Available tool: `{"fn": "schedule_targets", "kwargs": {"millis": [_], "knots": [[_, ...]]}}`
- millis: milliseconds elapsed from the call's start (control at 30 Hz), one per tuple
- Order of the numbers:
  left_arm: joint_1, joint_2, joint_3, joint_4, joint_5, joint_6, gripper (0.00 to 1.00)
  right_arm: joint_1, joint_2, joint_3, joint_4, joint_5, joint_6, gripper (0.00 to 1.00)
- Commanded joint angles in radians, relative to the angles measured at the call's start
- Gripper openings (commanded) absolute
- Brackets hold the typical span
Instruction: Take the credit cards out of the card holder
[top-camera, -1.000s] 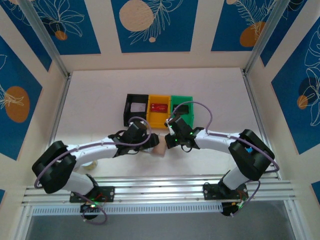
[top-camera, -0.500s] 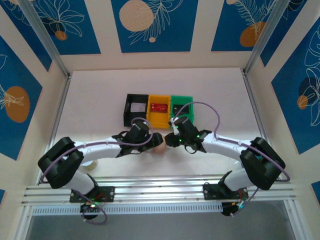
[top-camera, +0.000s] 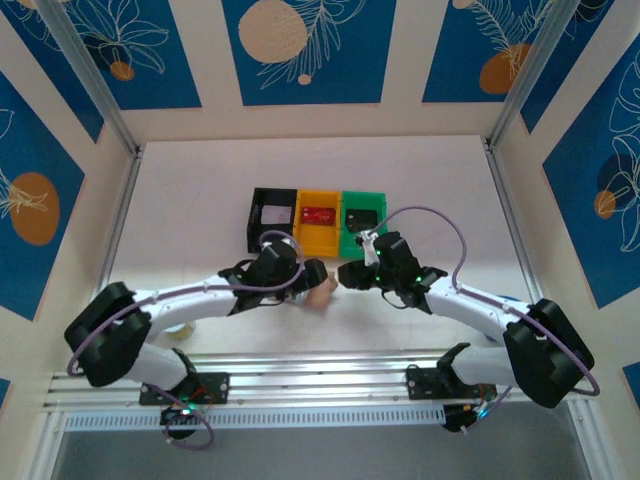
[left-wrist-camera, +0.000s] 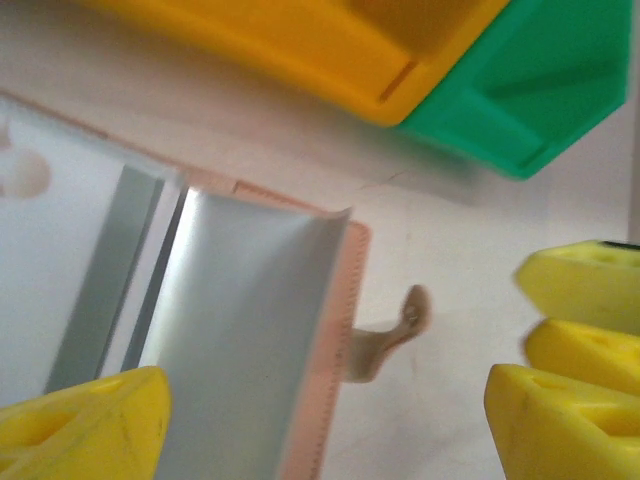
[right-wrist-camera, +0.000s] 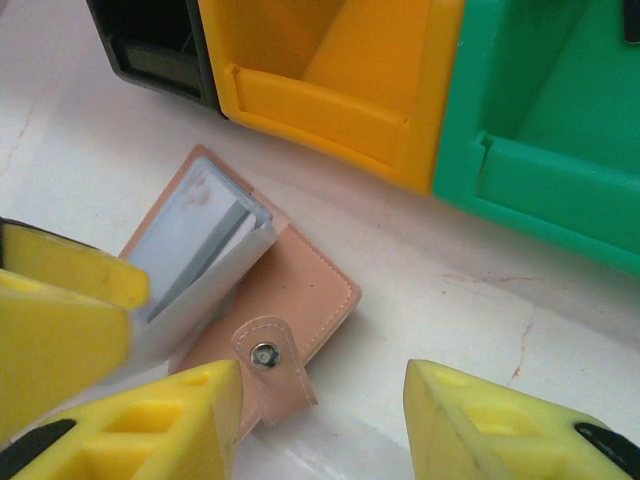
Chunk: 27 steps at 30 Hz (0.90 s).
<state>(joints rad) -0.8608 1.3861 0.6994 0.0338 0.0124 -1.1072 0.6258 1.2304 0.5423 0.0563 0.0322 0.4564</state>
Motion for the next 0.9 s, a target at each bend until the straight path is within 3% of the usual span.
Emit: {"fn": "schedule_targets", "kwargs": {"millis": [0, 67, 167, 300, 467, 867], "knots": [[-0.006, -0.104, 0.057, -0.127, -0.108, 0.070, 0.84, -0.003, -0.015, -0.013, 0.023, -0.048, 0.023, 0.47], [-0.001, -0.174, 0.071, -0.213, -0.169, 0.108, 0.85, 0.003, -0.014, 0.006, -0.010, -0.030, 0.040, 0.48], [0.012, -0.287, 0.086, -0.354, -0.260, 0.166, 0.87, 0.059, -0.023, 0.096, -0.180, 0.119, 0.088, 0.48], [0.037, -0.420, 0.064, -0.488, -0.322, 0.205, 0.89, 0.135, -0.062, 0.203, -0.351, 0.249, 0.205, 0.40], [0.050, -0.542, 0.008, -0.584, -0.354, 0.208, 0.90, 0.191, -0.051, 0.271, -0.352, 0.196, 0.327, 0.35], [0.051, -0.659, -0.096, -0.654, -0.351, 0.162, 0.90, 0.312, 0.316, 0.533, -0.392, 0.174, 0.411, 0.22]]}}
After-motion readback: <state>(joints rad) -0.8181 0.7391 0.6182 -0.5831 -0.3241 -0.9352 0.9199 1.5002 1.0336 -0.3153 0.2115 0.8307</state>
